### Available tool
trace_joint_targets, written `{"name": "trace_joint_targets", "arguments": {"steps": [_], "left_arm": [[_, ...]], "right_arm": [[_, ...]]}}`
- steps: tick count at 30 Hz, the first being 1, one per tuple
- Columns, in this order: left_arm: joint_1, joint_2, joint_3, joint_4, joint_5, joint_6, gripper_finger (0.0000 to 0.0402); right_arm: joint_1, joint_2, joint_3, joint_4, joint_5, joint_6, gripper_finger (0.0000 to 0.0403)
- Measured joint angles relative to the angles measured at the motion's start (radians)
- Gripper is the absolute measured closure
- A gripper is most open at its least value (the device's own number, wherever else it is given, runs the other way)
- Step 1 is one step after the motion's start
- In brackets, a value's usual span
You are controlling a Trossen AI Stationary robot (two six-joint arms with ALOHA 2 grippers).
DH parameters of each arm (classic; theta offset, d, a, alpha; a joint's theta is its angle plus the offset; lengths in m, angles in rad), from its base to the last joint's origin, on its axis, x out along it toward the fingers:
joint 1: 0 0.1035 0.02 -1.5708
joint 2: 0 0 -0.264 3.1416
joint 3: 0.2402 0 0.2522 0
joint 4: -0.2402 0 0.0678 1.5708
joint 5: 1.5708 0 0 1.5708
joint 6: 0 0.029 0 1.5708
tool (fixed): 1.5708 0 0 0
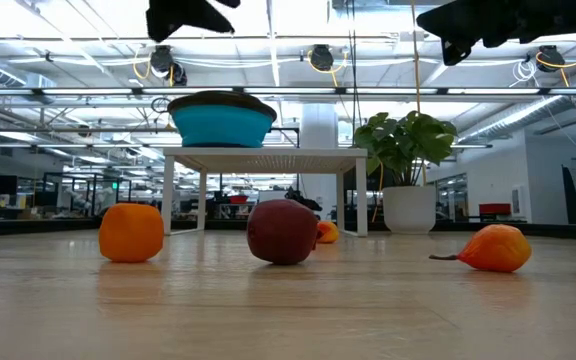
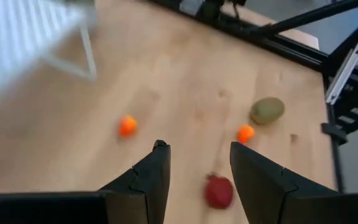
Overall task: Pick & Place Fruit
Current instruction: Put the orange in the blue strainer bowl on the shelf
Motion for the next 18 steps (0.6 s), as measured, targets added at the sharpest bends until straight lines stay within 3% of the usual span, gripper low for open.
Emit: {"name": "trace_joint_targets", "arguments": {"steps": [10,18], "left_arm": [[-0.098,0.157,0.000,-0.054,0.072,-0.539,0.0238],[-0.145,0.246,0.000,-0.162,0.106,-0.705,0.0238]], "right_arm": [[0.000,0.000,0.000,0.001,-0.001,0.000,0.0403],[0.000,0.000,0.000,0.002,-0.001,0.000,0.0403]]}}
